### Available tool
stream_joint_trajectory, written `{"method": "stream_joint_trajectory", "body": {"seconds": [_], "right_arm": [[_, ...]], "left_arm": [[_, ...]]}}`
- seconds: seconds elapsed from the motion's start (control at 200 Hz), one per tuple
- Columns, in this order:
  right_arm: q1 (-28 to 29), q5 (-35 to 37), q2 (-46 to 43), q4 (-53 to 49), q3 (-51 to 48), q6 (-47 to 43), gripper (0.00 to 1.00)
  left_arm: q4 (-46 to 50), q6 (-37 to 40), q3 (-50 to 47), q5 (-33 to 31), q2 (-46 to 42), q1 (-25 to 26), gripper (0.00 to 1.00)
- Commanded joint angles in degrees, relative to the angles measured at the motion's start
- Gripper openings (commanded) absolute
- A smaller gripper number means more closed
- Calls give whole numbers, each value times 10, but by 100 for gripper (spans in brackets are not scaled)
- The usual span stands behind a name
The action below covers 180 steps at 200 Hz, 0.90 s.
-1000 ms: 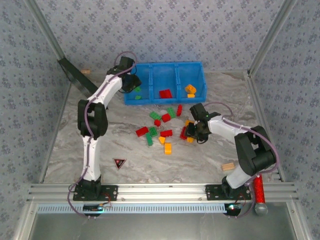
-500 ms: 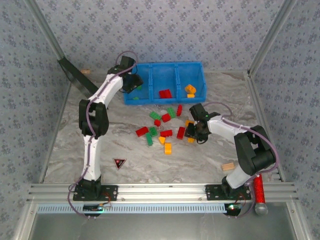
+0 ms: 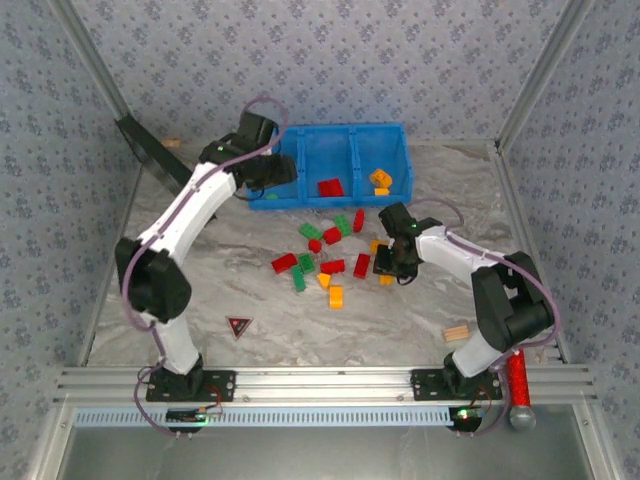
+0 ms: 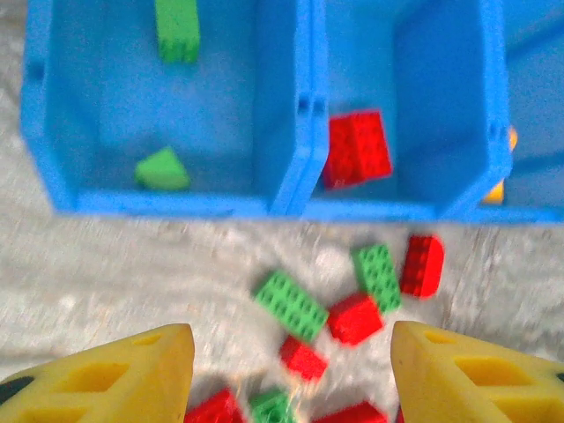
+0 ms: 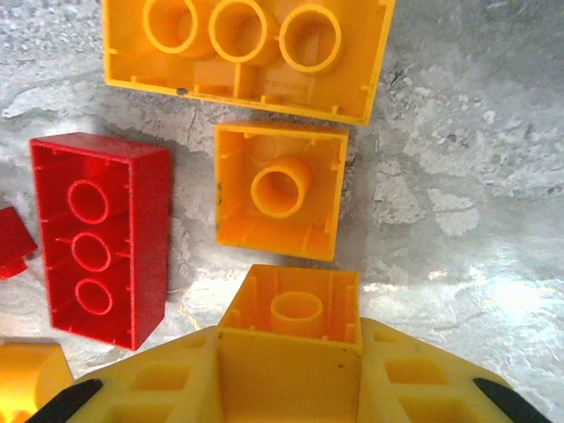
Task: Sort the legos into containers by color
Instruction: Pick up the lego from the center of the table, then place the lego in the container.
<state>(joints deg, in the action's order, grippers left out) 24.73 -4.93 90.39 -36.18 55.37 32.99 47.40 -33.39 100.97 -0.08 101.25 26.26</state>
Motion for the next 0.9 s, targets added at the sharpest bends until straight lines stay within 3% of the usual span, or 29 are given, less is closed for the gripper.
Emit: {"method": "stream_joint_trajectory", "body": {"seconds": [0.0, 0.37, 0.565, 0.665, 0.895], "right_arm": [[-3, 17, -25, -46, 31, -24, 32], [-25, 56, -17, -105, 180, -77, 31], [-44, 106, 34, -84, 282, -115, 31], [-54, 112, 74, -65, 338, -141, 31], [-69, 107, 189, -43, 466, -182, 31]], "left_arm": [[23, 16, -87, -26, -42, -5, 61], [26, 28, -237, -31, -130, 18, 64], [-1, -50, -302, -9, -139, 37, 65], [-26, -96, -334, 1, -147, 38, 71], [-73, -167, -368, 13, -140, 41, 73]]}}
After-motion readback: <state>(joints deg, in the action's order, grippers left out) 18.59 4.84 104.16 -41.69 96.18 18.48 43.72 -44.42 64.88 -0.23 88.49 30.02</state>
